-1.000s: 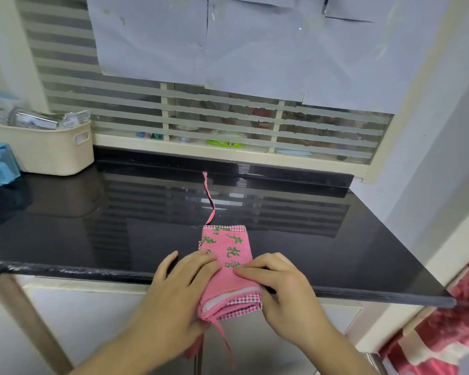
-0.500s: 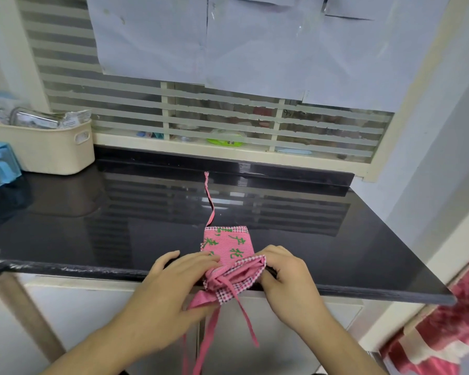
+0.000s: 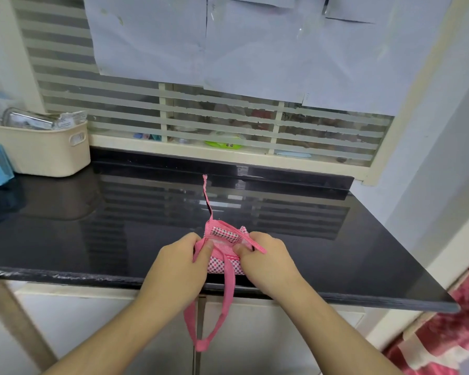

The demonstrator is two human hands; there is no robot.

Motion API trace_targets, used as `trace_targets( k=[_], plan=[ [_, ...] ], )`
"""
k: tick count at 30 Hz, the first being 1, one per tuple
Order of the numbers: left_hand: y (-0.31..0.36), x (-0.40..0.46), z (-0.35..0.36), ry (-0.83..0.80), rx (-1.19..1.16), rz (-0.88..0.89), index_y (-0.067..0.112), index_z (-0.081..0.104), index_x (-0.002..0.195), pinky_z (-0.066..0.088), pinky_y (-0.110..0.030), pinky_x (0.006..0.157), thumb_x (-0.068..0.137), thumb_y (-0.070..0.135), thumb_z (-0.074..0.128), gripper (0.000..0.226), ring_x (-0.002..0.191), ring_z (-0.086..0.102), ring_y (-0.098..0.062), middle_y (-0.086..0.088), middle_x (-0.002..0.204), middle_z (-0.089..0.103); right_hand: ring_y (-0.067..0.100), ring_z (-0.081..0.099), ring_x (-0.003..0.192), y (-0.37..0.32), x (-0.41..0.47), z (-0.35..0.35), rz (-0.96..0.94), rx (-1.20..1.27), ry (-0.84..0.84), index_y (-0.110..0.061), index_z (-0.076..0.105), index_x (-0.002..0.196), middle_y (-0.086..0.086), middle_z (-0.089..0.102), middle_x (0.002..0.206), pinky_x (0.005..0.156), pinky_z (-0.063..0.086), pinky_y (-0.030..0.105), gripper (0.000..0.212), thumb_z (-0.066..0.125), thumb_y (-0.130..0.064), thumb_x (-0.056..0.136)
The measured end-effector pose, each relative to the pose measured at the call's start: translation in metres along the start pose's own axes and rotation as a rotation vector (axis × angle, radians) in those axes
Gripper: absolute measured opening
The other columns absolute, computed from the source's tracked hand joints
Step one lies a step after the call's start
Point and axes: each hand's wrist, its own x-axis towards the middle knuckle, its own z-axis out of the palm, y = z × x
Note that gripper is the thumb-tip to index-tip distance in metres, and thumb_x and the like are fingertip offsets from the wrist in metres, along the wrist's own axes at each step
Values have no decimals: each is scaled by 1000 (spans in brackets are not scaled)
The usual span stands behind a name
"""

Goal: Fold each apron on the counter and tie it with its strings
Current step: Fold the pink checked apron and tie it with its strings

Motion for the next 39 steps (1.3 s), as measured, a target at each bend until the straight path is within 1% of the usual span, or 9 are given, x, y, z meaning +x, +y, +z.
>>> trace_targets(
  k=[4, 9, 14, 20, 22, 25, 30, 34, 39],
  plan=[
    [3, 5, 1, -32, 71, -58, 14, 45, 76, 38, -37, 57, 106, 31, 46, 35, 58, 44, -17, 0, 68, 56, 15, 59, 66, -5, 7, 1, 4, -155, 46, -18, 55, 83, -2, 64, 76, 52, 41, 31, 20, 62, -35, 91],
    [12, 12, -4, -64, 17, -167, 12, 53, 78, 41, -35, 59, 97, 38, 47, 32, 60, 50, -18, 1, 70, 62, 19, 49, 56, -10, 16, -1, 82, -196, 23, -17, 48, 64, -2, 53, 60, 49, 39, 31, 29, 64, -34, 82],
    [19, 24, 3, -83, 394, -90, 22, 50, 83, 46, -33, 56, 97, 47, 51, 28, 69, 62, -18, 3, 78, 63, 19, 49, 55, -7, 17, 1, 69, -187, 46, -16, 46, 65, -1, 52, 59, 49, 37, 31, 25, 57, -24, 86],
    [25, 33, 4, -86, 568, -34, 24, 47, 79, 45, -32, 60, 99, 53, 53, 36, 67, 56, -14, 6, 75, 59, 25, 63, 90, 0, 13, 8, 74, -328, 175, -13, 51, 109, 3, 54, 108, 67, 48, 35, 39, 58, -50, 97],
    [27, 34, 4, -95, 599, -37, 22, 48, 83, 45, -32, 61, 99, 55, 53, 37, 71, 57, -16, 5, 78, 58, 25, 61, 86, -2, 19, 7, 107, -321, 130, -14, 55, 100, 5, 54, 107, 66, 46, 33, 33, 58, -47, 97],
    [26, 35, 4, -121, 618, -38, 21, 49, 96, 43, -33, 62, 99, 57, 50, 36, 78, 59, -19, 5, 84, 58, 21, 52, 65, -1, 24, -1, 125, -193, 91, -18, 50, 72, 0, 58, 76, 55, 37, 30, 31, 61, -38, 92],
    [27, 29, 5, -155, 441, -79, 23, 48, 94, 50, -33, 58, 98, 63, 50, 41, 69, 62, -11, 5, 79, 64, 10, 47, 58, 19, -1, 2, -44, 239, 193, -22, 50, 78, -8, 57, 65, 57, 38, 29, 28, 65, -32, 98],
    [29, 41, 4, -246, 187, -108, 23, 68, 93, 54, -33, 70, 85, 80, 57, 58, 74, 69, -10, 0, 82, 74, 32, 63, 67, 25, -4, -15, -157, 661, 135, -8, 51, 91, 21, 72, 76, 64, 49, 43, 19, 68, -14, 100],
    [37, 45, 5, -454, -432, 37, 31, 79, 111, 53, -30, 99, 96, 30, 74, 16, 103, 75, -8, 8, 107, 80, 42, 76, 91, 24, 3, -24, -185, 896, 40, 2, 60, 108, 26, 77, 95, 86, 62, 49, 20, 65, 14, 93]
  ],
)
